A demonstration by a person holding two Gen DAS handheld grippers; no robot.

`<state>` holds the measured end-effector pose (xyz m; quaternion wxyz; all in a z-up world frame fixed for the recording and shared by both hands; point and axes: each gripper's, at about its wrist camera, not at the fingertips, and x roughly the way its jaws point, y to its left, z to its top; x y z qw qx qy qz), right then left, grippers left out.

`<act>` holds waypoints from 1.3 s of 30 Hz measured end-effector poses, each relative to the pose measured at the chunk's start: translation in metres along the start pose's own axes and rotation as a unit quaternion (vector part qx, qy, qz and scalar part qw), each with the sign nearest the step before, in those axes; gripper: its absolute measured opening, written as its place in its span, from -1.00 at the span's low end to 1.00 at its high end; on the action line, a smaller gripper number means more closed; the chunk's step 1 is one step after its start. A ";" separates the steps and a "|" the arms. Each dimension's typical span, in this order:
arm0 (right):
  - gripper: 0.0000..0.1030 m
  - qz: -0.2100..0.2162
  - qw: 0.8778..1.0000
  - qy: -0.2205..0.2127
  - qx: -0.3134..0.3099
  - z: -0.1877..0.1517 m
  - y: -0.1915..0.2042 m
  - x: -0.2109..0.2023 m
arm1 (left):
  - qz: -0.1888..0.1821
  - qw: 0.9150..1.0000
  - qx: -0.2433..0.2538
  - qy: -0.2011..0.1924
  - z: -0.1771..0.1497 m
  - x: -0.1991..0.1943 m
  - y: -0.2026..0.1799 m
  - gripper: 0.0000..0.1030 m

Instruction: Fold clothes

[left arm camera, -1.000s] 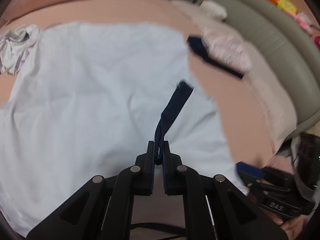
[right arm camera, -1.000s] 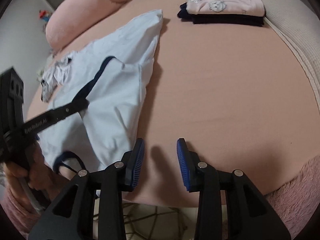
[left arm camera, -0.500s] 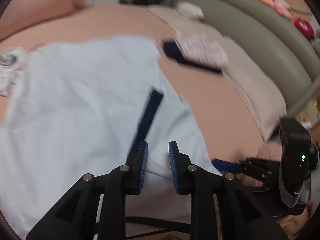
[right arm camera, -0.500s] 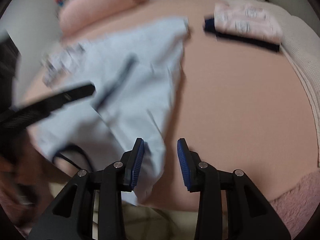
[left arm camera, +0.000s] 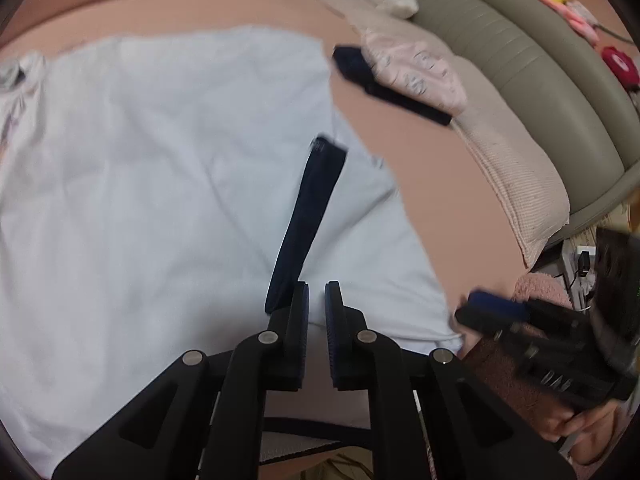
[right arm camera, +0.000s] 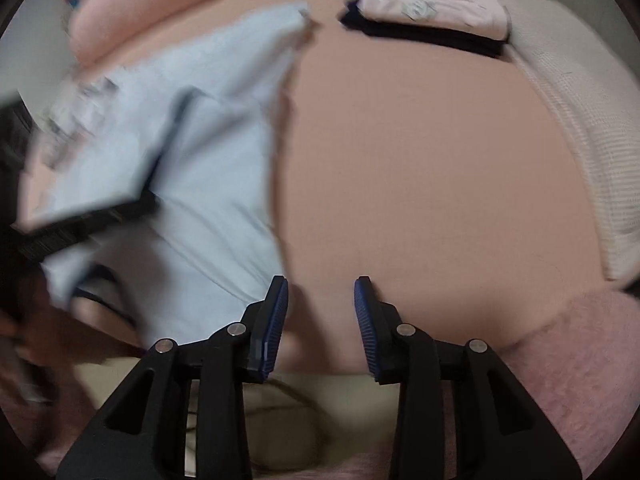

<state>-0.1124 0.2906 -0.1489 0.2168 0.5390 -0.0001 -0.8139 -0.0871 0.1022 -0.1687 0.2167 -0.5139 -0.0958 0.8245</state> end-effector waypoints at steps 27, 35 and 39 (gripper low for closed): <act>-0.36 -0.061 0.989 0.074 -0.114 0.117 0.034 0.096 | 0.033 0.999 -0.031 0.003 0.054 -0.003 0.057 -0.50; -0.32 0.008 0.999 0.027 -0.039 0.168 0.016 0.061 | 0.102 0.987 -0.125 -0.028 0.139 -0.044 0.200 -0.44; -0.31 -0.013 0.999 0.029 -0.025 0.233 0.014 0.088 | 0.073 0.974 -0.209 -0.045 0.184 -0.043 0.278 -0.23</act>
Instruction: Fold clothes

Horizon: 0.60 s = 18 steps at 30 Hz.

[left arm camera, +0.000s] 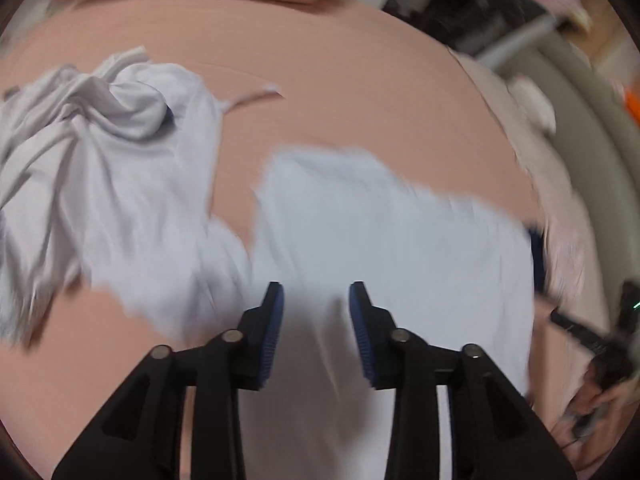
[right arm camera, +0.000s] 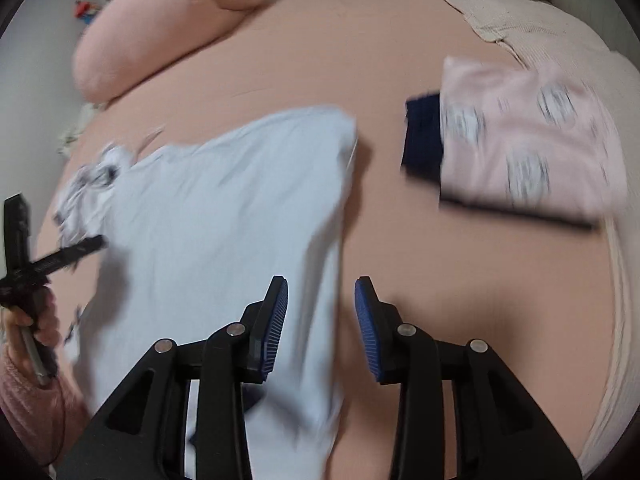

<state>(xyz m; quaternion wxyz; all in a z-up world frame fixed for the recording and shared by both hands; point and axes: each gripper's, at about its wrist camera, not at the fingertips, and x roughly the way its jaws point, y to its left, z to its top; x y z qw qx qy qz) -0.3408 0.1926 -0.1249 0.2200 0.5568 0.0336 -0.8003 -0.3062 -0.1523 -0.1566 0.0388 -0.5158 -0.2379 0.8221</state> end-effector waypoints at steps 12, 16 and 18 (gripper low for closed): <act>-0.47 0.022 0.997 0.054 0.054 0.092 -0.001 0.100 | -0.049 0.997 -0.032 0.046 0.075 0.069 0.010 -0.86; -0.86 0.084 0.995 0.030 0.034 0.092 0.017 0.087 | -0.070 0.997 0.033 0.016 0.055 0.032 -0.019 -0.87; -0.87 0.095 0.995 0.003 -0.005 0.080 0.031 0.058 | -0.072 0.994 0.078 -0.002 0.031 -0.002 -0.031 -0.87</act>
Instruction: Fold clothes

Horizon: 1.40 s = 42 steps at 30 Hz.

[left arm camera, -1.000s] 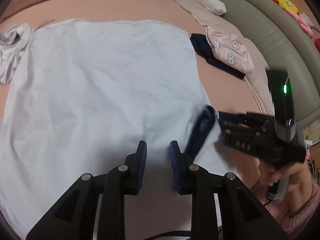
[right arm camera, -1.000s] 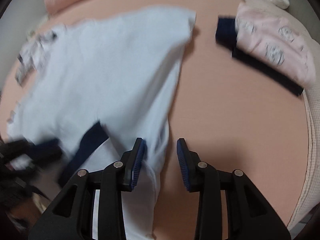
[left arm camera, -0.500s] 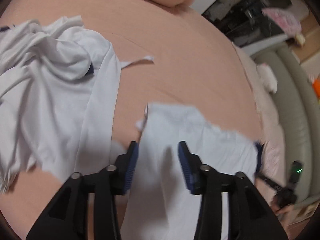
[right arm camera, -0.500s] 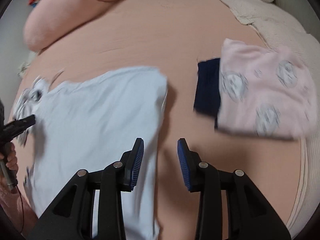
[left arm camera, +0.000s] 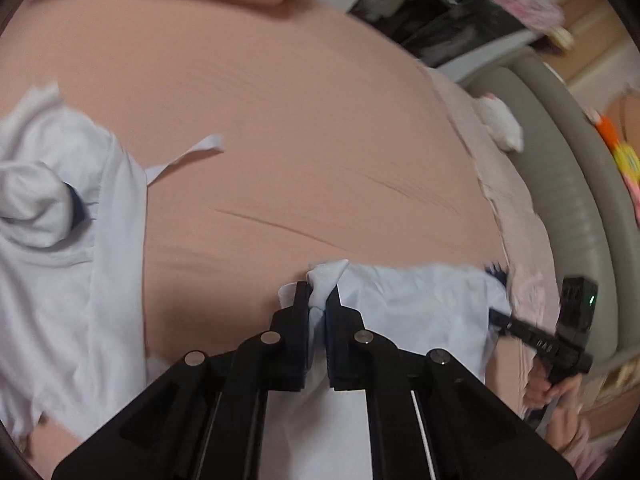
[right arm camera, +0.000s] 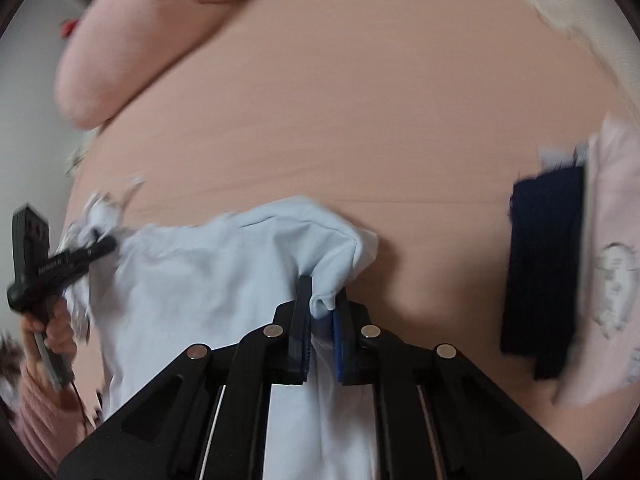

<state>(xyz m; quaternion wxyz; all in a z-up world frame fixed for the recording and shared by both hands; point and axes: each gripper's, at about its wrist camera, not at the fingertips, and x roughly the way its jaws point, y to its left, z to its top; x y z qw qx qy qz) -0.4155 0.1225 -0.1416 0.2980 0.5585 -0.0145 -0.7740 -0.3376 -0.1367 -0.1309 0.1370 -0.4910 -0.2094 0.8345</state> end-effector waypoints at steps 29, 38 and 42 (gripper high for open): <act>-0.50 -0.131 0.986 0.062 -0.081 -0.118 0.044 -0.038 | 0.165 0.975 0.054 0.141 -0.155 -0.029 -0.015 -0.31; -0.49 -0.197 0.967 0.071 -0.145 -0.148 0.047 -0.076 | 0.152 0.983 0.058 0.080 -0.156 -0.088 -0.011 -0.19; -0.41 -0.177 0.972 0.022 -0.152 -0.130 0.064 -0.078 | 0.154 0.983 0.044 0.090 -0.150 -0.068 -0.013 -0.19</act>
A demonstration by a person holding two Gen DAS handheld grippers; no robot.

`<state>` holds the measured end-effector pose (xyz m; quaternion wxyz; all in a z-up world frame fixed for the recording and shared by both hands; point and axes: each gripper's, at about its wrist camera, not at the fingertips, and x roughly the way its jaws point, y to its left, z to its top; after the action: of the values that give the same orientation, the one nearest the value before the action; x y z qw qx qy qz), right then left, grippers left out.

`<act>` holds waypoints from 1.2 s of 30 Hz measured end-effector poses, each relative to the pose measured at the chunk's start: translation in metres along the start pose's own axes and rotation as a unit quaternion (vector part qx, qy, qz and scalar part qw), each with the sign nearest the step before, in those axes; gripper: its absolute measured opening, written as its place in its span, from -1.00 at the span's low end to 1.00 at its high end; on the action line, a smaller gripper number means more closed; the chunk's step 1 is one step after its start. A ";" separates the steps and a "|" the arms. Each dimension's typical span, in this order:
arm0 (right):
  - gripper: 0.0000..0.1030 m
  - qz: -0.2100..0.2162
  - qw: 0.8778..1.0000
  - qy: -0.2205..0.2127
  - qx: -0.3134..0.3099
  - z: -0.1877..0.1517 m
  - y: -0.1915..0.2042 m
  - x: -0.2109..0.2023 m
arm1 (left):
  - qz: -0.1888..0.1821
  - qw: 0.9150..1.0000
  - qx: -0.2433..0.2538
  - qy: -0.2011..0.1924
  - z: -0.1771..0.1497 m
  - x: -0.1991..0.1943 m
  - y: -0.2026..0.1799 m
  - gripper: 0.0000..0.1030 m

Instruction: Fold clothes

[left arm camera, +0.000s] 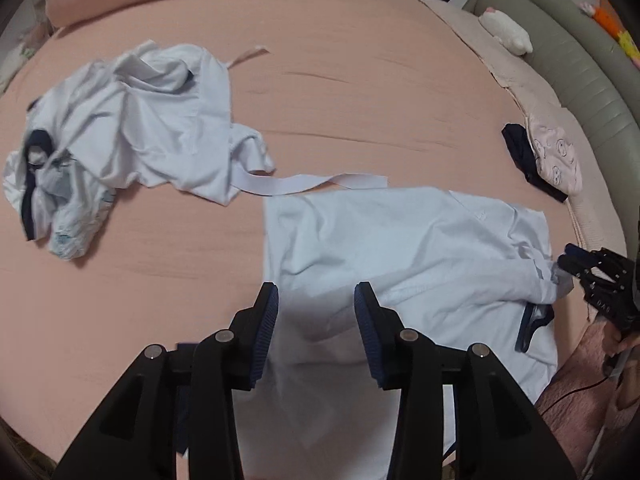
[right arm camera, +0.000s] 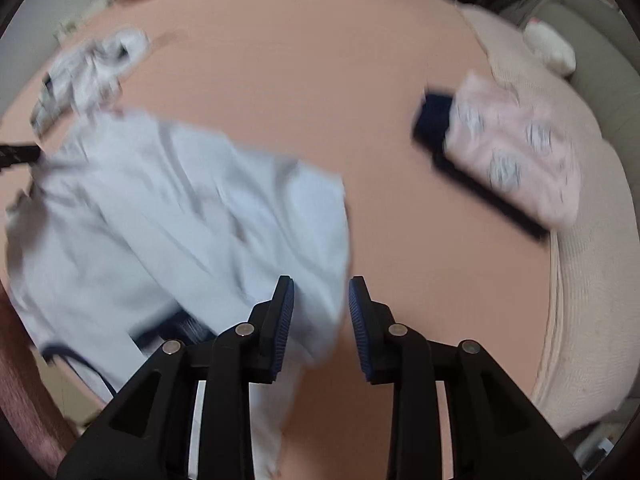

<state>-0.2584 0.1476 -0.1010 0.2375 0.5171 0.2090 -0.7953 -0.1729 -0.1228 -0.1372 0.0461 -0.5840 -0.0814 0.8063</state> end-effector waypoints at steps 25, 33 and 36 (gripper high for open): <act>-0.43 0.038 0.993 0.100 0.047 -0.026 -0.034 0.040 | 0.099 0.993 0.046 0.037 -0.025 0.009 0.009 -0.10; -0.47 0.037 0.992 0.065 0.098 -0.023 -0.053 0.021 | 0.047 0.999 0.024 -0.001 -0.021 -0.006 0.008 -0.10; -0.46 0.069 0.988 0.043 0.129 -0.032 -0.054 0.003 | 0.080 0.996 0.045 0.021 -0.025 0.008 0.007 -0.15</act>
<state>-0.2682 0.2086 -0.1117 0.2141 0.5907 0.0783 -0.7740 -0.1513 -0.1261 -0.1542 0.0090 -0.6028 0.0026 0.7979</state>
